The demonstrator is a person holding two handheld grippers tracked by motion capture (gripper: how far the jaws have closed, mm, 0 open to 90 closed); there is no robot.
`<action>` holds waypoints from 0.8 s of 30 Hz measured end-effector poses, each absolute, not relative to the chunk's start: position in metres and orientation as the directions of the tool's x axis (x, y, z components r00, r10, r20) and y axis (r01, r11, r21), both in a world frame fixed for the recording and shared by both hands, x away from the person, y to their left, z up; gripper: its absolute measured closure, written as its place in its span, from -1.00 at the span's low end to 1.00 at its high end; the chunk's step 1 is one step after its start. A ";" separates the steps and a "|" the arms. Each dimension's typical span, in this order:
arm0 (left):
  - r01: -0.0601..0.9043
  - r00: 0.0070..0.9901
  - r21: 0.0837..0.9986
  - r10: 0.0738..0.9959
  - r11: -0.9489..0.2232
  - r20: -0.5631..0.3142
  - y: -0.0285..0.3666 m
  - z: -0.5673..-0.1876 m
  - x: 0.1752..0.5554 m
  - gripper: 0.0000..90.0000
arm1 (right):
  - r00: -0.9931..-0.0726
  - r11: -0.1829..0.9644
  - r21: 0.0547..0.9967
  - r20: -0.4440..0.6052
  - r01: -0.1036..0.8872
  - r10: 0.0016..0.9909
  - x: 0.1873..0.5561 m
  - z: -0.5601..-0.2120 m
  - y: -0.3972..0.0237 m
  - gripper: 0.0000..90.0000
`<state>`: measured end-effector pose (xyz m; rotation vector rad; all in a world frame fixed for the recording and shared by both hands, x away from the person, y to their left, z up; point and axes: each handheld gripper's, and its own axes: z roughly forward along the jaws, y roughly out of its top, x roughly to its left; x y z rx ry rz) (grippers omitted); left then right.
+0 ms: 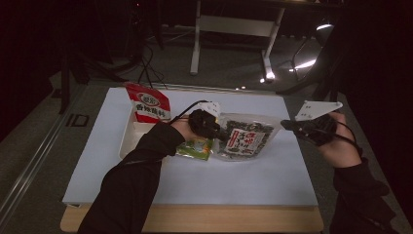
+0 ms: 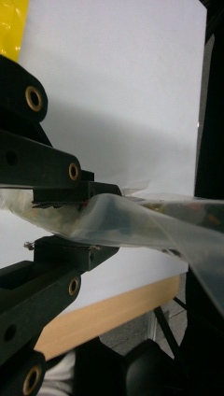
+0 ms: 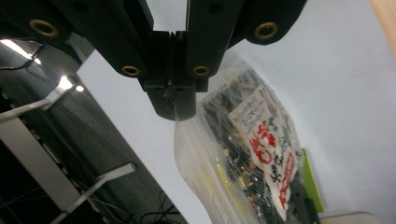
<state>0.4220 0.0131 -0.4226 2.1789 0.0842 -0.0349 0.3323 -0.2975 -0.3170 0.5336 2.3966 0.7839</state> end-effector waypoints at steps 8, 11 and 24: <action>0.126 0.991 0.830 0.112 -0.543 -0.078 0.020 -0.408 0.402 0.74 | -0.764 0.733 0.657 -0.378 0.176 0.523 0.333 -0.308 -0.300 0.97; 0.141 0.988 0.836 0.131 -0.530 -0.083 0.027 -0.404 0.395 0.74 | -0.771 0.721 0.674 -0.371 0.160 0.517 0.331 -0.305 -0.299 0.88; 0.131 0.983 0.857 0.175 -0.499 -0.048 0.055 -0.385 0.372 0.75 | -0.753 0.659 0.743 -0.363 0.121 0.549 0.329 -0.302 -0.290 -0.09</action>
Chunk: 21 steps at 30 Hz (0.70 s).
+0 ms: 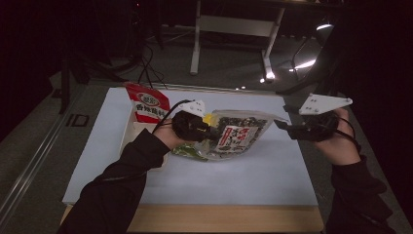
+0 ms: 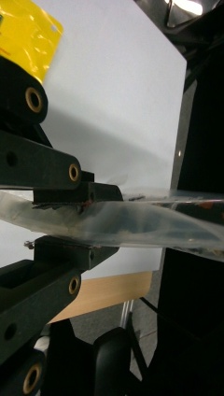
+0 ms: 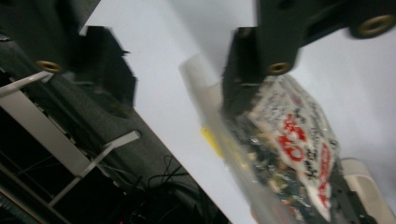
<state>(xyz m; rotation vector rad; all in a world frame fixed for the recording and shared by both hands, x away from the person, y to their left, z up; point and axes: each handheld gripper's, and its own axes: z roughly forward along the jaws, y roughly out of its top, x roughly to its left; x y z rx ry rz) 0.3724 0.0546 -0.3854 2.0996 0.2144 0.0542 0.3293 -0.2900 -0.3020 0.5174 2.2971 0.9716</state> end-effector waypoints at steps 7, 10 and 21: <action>0.145 0.975 0.879 0.215 -0.454 -0.049 0.075 -0.377 0.366 0.75 | -0.741 0.616 0.774 -0.327 0.146 0.586 0.333 -0.308 -0.288 -0.57; 0.132 0.972 0.889 0.231 -0.439 -0.030 0.085 -0.369 0.361 0.74 | -0.751 0.588 0.792 -0.287 0.164 0.595 0.334 -0.316 -0.289 -0.63; 0.118 0.947 0.928 0.321 -0.352 0.001 0.126 -0.343 0.346 0.75 | -0.794 0.470 0.860 -0.140 0.198 0.591 0.337 -0.356 -0.286 -0.69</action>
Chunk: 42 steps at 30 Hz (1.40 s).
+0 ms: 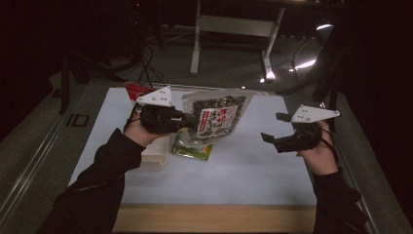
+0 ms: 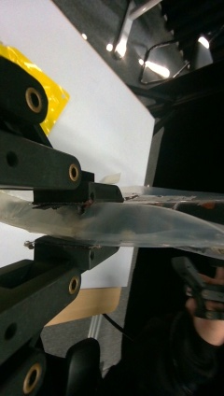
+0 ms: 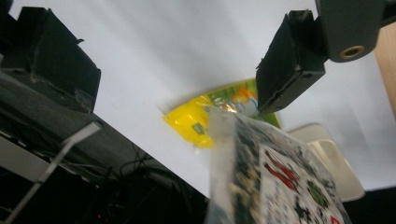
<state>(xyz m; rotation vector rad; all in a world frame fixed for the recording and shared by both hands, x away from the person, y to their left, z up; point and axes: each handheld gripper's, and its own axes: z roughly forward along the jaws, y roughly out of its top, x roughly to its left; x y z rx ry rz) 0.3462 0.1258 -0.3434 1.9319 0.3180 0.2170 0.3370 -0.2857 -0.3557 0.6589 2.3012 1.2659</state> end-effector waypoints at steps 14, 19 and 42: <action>0.133 0.907 0.943 0.420 -0.305 0.007 0.182 -0.327 0.327 0.74 | -0.790 0.393 0.900 -0.101 0.186 0.605 0.331 -0.376 -0.282 -0.69; 0.136 0.894 0.946 0.448 -0.296 0.012 0.199 -0.326 0.320 0.74 | -0.793 0.392 0.903 -0.105 0.177 0.600 0.331 -0.379 -0.279 -0.69; 0.254 0.802 0.929 0.596 -0.268 -0.048 0.270 -0.375 0.313 0.74 | -0.845 0.372 0.921 -0.103 0.119 0.525 0.328 -0.404 -0.262 -0.69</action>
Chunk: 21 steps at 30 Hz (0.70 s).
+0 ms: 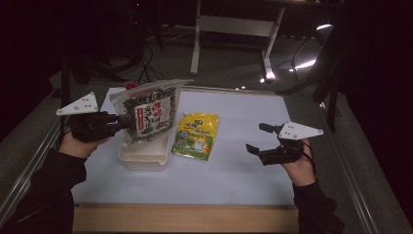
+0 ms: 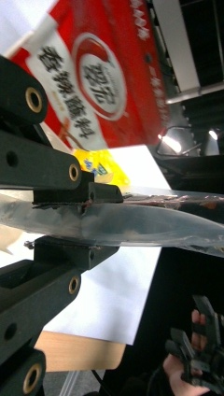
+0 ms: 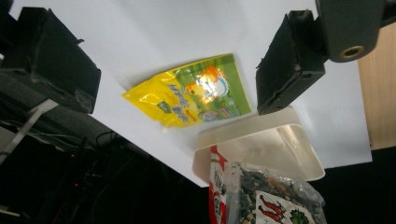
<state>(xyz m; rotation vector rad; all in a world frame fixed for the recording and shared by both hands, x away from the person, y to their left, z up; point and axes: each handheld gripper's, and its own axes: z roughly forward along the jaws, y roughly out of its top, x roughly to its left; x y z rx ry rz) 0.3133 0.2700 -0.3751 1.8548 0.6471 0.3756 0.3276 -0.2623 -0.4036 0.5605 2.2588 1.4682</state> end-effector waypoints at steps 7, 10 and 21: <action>0.290 0.766 0.921 0.640 -0.259 -0.062 0.284 -0.393 0.319 0.74 | -0.849 0.370 0.921 -0.094 0.125 0.520 0.328 -0.407 -0.261 -0.69; 0.305 0.760 0.921 0.645 -0.241 -0.083 0.287 -0.401 0.323 0.74 | -0.850 0.374 0.919 -0.092 0.128 0.518 0.328 -0.409 -0.260 -0.69; 0.325 0.762 0.906 0.643 -0.272 -0.081 0.280 -0.412 0.337 0.74 | -0.852 0.375 0.918 -0.093 0.126 0.515 0.328 -0.407 -0.262 -0.69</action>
